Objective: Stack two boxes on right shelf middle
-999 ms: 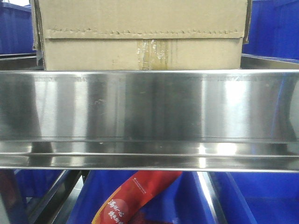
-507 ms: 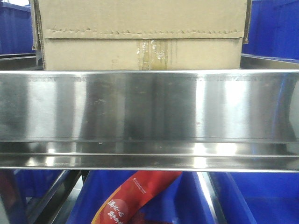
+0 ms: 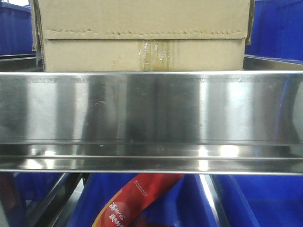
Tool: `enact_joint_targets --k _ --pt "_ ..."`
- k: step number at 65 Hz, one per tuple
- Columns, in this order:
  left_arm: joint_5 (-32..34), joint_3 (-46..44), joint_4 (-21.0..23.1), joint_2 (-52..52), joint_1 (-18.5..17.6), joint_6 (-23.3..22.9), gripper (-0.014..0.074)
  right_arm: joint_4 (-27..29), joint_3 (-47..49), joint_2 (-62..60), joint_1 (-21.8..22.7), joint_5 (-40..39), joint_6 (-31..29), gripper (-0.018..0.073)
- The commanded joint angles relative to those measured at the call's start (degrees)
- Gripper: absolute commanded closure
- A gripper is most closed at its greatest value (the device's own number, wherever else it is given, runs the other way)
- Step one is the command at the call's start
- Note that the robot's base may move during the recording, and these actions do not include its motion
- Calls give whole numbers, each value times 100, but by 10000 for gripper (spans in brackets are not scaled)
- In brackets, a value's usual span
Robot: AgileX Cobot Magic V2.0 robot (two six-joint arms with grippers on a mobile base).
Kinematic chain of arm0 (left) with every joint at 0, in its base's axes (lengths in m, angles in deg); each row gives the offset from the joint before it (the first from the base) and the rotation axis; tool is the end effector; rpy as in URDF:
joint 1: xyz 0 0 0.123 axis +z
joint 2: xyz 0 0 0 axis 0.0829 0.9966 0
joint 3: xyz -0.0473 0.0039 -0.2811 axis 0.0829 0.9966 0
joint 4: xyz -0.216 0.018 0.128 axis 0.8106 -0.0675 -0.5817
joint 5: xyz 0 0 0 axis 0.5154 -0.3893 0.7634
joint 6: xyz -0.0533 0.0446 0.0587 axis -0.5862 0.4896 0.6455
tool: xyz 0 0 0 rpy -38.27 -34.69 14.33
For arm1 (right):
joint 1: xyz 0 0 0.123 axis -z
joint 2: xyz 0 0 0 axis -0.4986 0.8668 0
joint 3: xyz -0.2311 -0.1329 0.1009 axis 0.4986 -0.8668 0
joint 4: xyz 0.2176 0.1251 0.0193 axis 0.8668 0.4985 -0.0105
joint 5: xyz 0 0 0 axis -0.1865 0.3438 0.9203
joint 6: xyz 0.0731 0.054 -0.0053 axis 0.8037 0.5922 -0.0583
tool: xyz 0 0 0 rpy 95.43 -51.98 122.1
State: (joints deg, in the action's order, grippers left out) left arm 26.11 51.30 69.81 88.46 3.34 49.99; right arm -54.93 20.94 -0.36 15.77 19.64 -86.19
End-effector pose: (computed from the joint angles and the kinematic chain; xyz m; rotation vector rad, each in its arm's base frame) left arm 0.0567 -0.0014 0.2097 0.0188 1.5206 -0.0198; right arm 0.0462 0.0205 0.3227 -0.2833 1.6480 0.2584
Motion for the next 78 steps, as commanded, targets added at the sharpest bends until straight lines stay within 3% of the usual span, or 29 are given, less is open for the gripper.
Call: enact_joint_targets --k 1,30,43,57,69,78 --pt "119 -8 0 -25 12 0 707 -25 1 -29 22 -119 -45 715" --pt "119 -8 0 -25 12 0 707 -25 -11 -27 61 -95 -23 715" --pt "119 -8 0 -25 12 0 707 -195 -517 -257 813 -722 -12 715" --pt "119 -8 0 -25 12 0 707 -195 -1901 -1098 1527 -1844 157 715" --pt "130 -8 0 -25 12 0 707 -245 -2786 -1258 1634 -2224 157 715" --pt "130 -8 0 -25 12 0 707 -245 -2828 -1258 1634 -2289 178 715"
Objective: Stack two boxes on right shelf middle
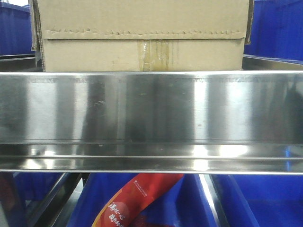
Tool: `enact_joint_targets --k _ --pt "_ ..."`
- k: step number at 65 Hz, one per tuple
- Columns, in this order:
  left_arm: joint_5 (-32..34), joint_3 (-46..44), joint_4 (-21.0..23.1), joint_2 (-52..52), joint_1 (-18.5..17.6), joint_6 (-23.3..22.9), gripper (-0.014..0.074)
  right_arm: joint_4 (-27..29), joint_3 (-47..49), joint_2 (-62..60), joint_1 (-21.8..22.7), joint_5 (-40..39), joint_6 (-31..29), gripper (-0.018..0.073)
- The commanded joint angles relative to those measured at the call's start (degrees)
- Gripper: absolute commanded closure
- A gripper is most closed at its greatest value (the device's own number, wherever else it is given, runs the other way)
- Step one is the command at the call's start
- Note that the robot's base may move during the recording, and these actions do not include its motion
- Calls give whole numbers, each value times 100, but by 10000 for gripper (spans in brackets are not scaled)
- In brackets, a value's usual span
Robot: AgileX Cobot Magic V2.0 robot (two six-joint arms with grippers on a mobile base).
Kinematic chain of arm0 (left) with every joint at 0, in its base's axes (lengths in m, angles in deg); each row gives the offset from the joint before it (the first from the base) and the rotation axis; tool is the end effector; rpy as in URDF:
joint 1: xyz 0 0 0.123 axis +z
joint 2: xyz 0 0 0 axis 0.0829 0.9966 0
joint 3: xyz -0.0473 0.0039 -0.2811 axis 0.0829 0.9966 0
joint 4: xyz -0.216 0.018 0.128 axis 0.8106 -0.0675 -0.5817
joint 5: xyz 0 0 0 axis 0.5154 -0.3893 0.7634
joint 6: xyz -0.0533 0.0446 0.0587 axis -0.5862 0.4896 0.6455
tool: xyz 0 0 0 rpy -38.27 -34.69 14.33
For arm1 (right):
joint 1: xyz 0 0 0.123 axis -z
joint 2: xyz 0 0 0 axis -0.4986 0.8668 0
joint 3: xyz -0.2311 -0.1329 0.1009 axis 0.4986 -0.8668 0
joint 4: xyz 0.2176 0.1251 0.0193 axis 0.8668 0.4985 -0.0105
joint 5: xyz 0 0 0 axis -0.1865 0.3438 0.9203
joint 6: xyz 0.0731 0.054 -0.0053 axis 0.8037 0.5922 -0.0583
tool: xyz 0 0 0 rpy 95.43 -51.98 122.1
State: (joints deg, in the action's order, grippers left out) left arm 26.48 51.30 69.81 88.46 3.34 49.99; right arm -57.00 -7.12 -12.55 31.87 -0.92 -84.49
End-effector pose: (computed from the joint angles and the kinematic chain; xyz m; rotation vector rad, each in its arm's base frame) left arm 0.0567 -0.0014 0.2103 0.0188 1.5141 -0.0198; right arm 0.0569 -0.0002 0.2045 0.0176 1.5915 -0.0075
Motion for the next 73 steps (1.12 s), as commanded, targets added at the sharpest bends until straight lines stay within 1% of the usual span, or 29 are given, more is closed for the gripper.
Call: enact_joint_targets --k 1,12,73 --pt "93 -8 0 -25 12 0 707 -38 -22 -39 25 -250 8 715" --pt "93 -8 0 -25 12 0 707 -38 -22 -39 25 -373 8 715" --pt "93 -8 0 -25 12 0 707 -38 -22 -39 25 -373 8 715"
